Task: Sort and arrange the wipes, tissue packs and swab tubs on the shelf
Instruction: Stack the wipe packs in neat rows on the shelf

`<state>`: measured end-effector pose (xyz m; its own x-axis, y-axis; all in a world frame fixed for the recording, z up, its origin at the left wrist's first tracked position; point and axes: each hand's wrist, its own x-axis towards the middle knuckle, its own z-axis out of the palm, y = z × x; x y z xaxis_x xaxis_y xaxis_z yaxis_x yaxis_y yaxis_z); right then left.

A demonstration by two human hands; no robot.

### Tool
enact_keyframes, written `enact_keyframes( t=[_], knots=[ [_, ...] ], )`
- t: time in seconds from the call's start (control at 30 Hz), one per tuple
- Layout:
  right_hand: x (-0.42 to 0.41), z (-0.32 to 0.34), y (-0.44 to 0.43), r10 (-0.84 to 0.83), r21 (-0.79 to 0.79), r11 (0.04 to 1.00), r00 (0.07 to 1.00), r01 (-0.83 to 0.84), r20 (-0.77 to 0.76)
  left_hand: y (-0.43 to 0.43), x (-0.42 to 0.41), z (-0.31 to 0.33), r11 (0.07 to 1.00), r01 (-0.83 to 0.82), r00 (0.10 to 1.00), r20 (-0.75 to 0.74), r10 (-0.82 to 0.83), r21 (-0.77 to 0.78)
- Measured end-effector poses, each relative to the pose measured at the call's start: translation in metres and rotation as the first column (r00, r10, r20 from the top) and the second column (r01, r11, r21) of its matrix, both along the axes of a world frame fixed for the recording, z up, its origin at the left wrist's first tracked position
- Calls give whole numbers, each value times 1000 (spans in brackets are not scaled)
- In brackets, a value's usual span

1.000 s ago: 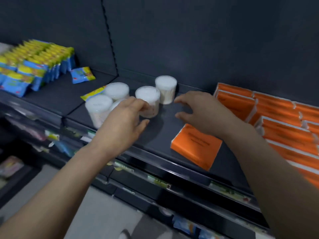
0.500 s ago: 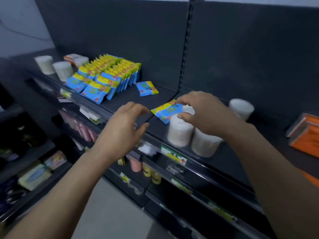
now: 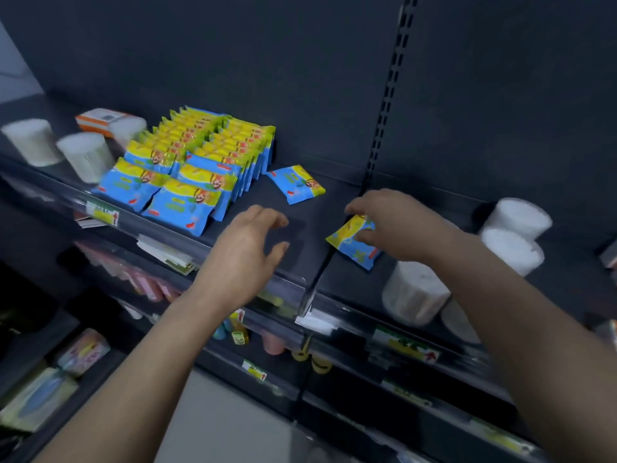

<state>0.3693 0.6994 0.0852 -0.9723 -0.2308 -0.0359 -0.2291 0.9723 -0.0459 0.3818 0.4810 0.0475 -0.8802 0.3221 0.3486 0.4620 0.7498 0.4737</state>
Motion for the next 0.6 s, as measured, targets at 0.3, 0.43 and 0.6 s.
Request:
enact_keyframes(
  t=[0.3,0.43,0.6],
  knots=[
    [-78,-12,19,43,78,996,996,-49,84,25,-88,-13,998,19,999,37,-17,-55],
    [-100,-24,20,75,180,977,977,-112,198,33,-128,-20,993,41,996,89,-31,-113],
    [-117,-41,24,-8,337,931,913,-142,407,42,-180,-37,935,146,978,191,-86,-323]
  ],
)
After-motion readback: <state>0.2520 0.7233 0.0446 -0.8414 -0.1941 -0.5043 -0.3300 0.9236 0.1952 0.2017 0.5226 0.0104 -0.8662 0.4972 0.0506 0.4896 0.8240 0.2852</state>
